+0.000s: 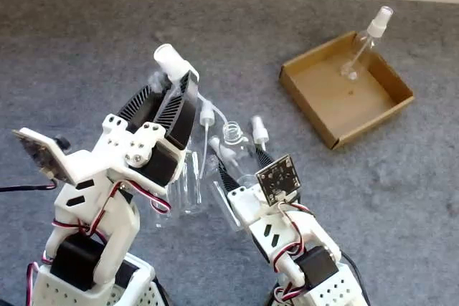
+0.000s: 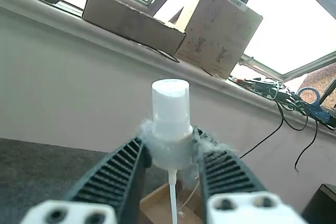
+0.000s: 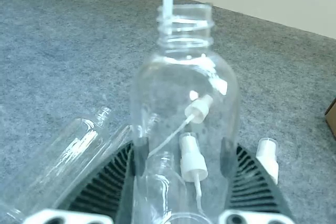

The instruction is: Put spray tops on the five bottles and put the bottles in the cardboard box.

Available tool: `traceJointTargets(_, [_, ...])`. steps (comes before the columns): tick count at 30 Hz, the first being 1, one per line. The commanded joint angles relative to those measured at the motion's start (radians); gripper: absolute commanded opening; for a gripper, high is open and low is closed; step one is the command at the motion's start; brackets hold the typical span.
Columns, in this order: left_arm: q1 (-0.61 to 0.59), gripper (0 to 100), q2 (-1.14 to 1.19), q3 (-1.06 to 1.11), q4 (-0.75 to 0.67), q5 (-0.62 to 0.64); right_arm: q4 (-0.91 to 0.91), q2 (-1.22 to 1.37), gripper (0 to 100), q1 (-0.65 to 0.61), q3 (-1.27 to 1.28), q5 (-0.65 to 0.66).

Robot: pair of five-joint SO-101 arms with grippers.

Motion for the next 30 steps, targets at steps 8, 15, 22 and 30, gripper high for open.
traceJointTargets(8, [-0.004,1,0.012,0.042,0.061,0.005,-0.002,-0.015,14.2,-0.002,0.125,0.003])
traceJointTargets(15, [0.035,1,0.002,0.232,-0.103,-0.118,-0.002,-0.012,14.2,-0.002,0.125,0.005])
traceJointTargets(22, [0.153,1,0.004,0.295,-0.169,-0.115,0.001,-0.012,14.2,-0.002,0.124,0.005])
traceJointTargets(30, [0.171,1,0.002,0.338,-0.166,-0.118,0.044,-0.019,14.2,-0.004,0.122,0.005])
